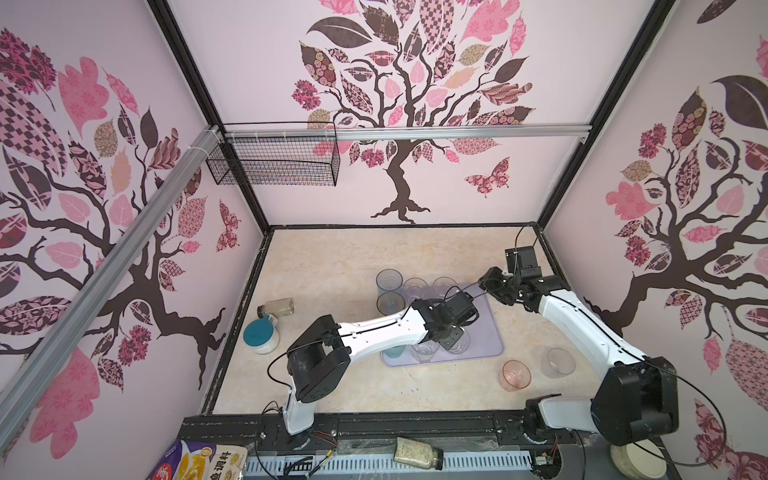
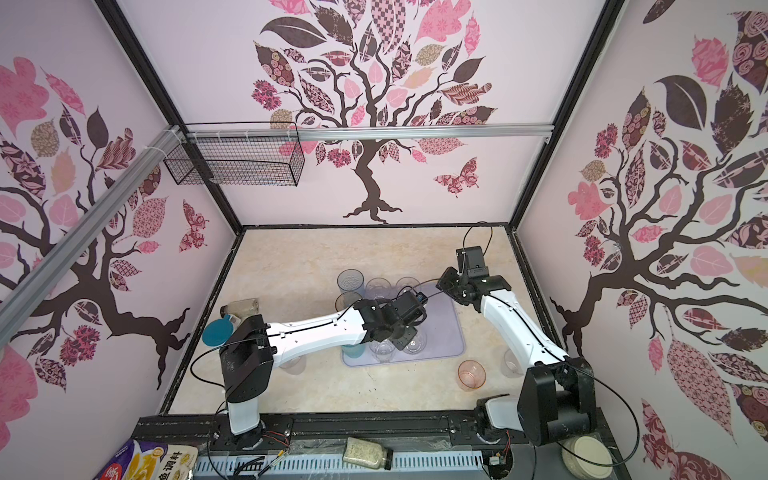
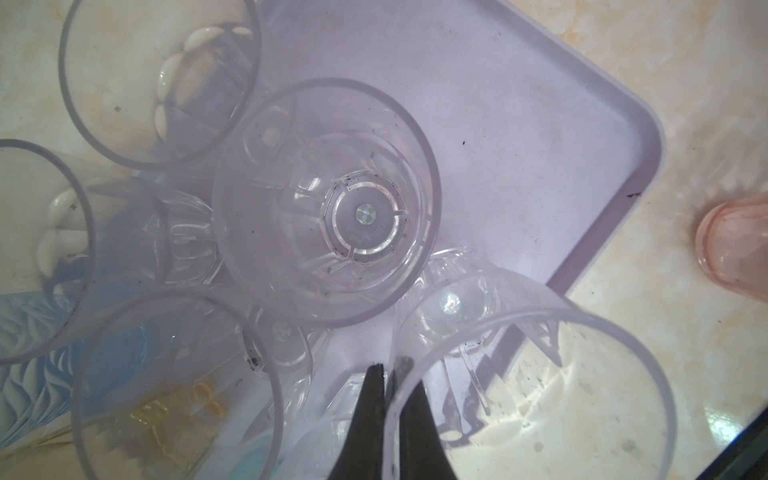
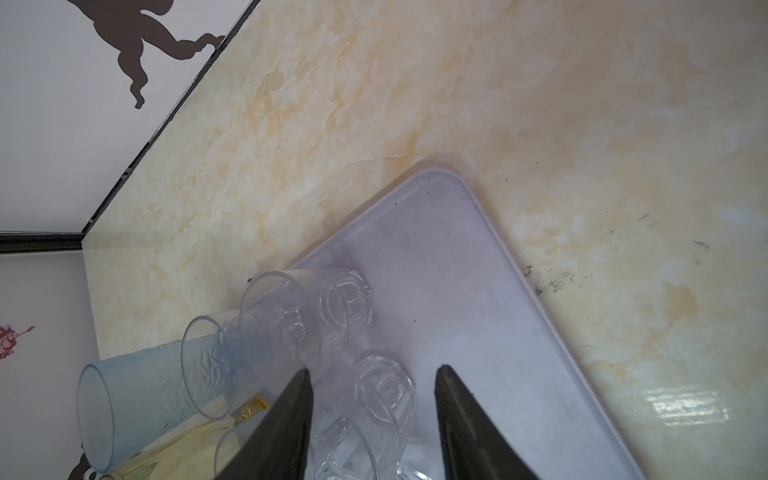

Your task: Place the glasses into the tray

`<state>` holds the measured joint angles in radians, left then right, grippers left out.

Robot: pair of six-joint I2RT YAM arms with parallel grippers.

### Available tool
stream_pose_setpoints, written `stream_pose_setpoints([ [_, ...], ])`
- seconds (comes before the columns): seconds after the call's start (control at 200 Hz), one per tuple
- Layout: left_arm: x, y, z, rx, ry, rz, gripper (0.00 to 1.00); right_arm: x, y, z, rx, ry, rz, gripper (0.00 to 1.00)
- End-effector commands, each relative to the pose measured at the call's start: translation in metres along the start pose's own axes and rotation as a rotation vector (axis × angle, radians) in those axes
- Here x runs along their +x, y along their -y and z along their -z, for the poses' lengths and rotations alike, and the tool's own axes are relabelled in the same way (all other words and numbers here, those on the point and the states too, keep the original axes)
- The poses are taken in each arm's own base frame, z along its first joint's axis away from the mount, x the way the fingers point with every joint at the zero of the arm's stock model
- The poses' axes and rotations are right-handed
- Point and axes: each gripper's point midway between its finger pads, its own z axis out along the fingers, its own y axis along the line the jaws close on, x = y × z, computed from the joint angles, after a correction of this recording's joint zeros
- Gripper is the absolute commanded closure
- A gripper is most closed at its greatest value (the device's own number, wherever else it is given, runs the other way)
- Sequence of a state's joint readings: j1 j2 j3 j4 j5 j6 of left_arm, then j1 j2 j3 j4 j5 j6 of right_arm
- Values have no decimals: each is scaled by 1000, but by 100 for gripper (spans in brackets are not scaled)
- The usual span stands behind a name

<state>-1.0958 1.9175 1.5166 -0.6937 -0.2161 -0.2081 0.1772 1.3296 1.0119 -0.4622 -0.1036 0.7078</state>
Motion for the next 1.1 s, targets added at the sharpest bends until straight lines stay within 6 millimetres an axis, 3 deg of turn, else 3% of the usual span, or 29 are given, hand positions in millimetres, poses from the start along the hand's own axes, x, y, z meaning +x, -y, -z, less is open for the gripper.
stream_pose_setpoints([
  [0.0,-7,2,0,5,6,-1,100,-1,-6,10,-34,17,9,49],
  [0.32,-10,8,-1,31,-8,-13,97,2,-7,7,-47,5,3,49],
  [0.65,-39,6,16,30,71,-23,80,4,-6,6,-54,7,-2,49],
  [0.85,-52,3,33,21,102,-28,79,6,-13,5,-53,7,24,50],
  [0.975,-59,-24,55,-11,146,27,78,7,-23,7,-63,19,89,49],
  [1.095,-63,-71,90,-37,222,162,77,13,-45,9,-83,19,176,49],
])
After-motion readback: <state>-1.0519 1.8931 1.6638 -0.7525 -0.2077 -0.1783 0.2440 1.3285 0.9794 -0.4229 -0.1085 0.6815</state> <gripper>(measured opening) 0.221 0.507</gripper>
